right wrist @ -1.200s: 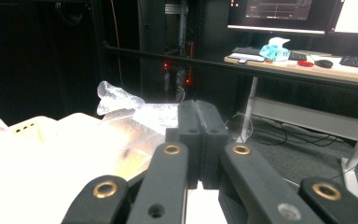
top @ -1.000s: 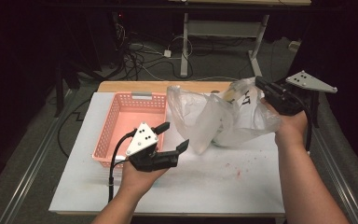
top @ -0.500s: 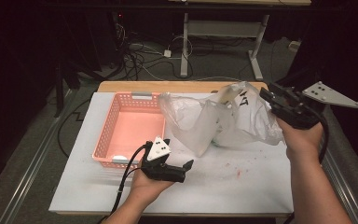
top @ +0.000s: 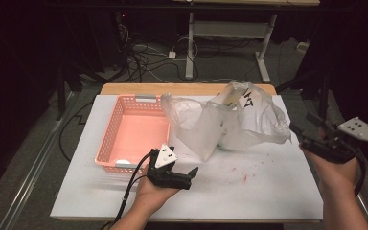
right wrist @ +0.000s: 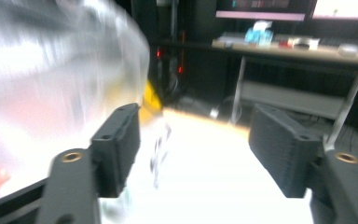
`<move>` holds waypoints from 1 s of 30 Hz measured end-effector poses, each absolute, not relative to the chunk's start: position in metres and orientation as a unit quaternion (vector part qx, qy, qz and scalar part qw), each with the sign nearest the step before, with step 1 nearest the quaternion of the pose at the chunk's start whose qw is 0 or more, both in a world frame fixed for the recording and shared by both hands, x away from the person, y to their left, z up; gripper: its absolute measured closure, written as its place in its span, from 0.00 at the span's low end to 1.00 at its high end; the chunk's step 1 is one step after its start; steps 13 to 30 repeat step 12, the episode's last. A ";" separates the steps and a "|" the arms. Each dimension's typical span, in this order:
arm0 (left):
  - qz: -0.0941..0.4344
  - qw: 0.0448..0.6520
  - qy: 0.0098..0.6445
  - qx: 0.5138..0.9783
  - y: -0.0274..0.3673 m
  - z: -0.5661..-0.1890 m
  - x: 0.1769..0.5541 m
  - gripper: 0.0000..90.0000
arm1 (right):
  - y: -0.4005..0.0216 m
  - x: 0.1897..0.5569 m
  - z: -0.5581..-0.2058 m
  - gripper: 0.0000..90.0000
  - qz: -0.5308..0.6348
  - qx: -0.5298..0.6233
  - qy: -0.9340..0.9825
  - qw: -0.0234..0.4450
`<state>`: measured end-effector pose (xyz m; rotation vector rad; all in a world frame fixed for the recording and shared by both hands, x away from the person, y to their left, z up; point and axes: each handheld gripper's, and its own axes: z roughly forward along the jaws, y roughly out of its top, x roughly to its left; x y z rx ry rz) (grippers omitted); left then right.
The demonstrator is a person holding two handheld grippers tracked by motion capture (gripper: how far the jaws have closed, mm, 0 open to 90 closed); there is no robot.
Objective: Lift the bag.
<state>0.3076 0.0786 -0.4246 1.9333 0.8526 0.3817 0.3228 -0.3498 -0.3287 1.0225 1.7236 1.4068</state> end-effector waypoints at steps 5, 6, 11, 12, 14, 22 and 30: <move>0.160 0.481 0.349 0.788 0.082 -0.424 0.307 0.00 | -0.346 0.318 -0.372 0.22 0.523 0.404 0.685 0.307; 0.160 0.482 0.350 0.787 0.082 -0.424 0.307 0.00 | -0.344 0.318 -0.379 0.19 0.517 0.404 0.691 0.304; 0.163 0.486 0.350 0.784 0.084 -0.424 0.306 0.00 | -0.339 0.313 -0.405 0.01 0.510 0.412 0.699 0.285; 0.163 0.486 0.349 0.784 0.084 -0.424 0.306 0.00 | -0.338 0.312 -0.408 0.01 0.509 0.410 0.702 0.284; 0.163 0.486 0.349 0.784 0.084 -0.424 0.306 0.00 | -0.338 0.312 -0.408 0.01 0.509 0.410 0.702 0.284; 0.163 0.486 0.349 0.784 0.084 -0.424 0.306 0.00 | -0.338 0.312 -0.408 0.01 0.509 0.410 0.702 0.284; 0.163 0.486 0.349 0.784 0.084 -0.424 0.306 0.00 | -0.338 0.312 -0.408 0.01 0.509 0.410 0.702 0.284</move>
